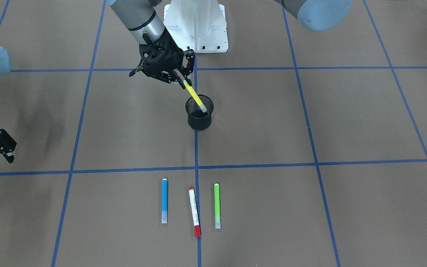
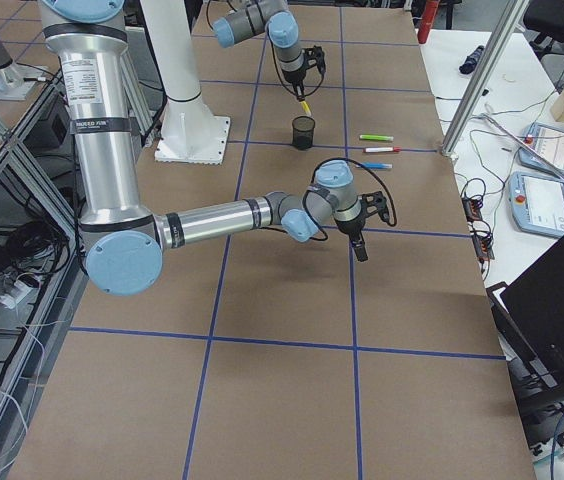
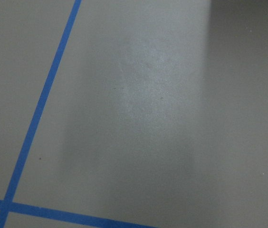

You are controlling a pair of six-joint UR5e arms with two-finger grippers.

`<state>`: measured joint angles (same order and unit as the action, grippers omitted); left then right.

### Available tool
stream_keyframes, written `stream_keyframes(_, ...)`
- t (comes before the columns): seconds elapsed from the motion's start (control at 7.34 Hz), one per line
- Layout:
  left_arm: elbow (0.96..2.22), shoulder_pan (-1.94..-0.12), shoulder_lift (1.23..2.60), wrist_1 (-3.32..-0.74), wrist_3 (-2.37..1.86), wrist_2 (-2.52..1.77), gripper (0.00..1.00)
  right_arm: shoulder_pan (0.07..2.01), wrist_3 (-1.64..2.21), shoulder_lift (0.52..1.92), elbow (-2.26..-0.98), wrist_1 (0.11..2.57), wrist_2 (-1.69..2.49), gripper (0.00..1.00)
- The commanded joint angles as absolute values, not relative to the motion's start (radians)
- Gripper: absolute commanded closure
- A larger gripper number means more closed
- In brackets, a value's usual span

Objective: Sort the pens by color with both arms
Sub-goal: 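Lift the yellow highlighter out of the cup with the left gripper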

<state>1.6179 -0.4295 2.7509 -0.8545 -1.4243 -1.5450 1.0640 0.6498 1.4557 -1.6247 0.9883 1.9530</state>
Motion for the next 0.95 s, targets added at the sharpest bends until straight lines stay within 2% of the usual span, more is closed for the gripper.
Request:
stream_keyframes(0.0,1.715,-0.527,2.654,-1.017,-1.37,-1.5,1.0,1.081,0.65,1.456,-1.631,0.988,1.976,0.02)
stream_keyframes(0.41,1.724,-0.658,2.383,-1.558,-1.319,-1.494,1.0,1.097,0.649,1.456,-1.635,0.983,1.986,0.02)
stream_keyframes(0.68,1.579,-0.676,2.324,-1.88,-1.33,-1.361,1.0,1.101,0.649,1.462,-1.646,0.983,1.988,0.02)
stream_keyframes(0.82,1.434,-0.673,2.322,-2.077,-1.339,-1.304,1.0,1.101,0.649,1.463,-1.651,0.982,1.988,0.02)
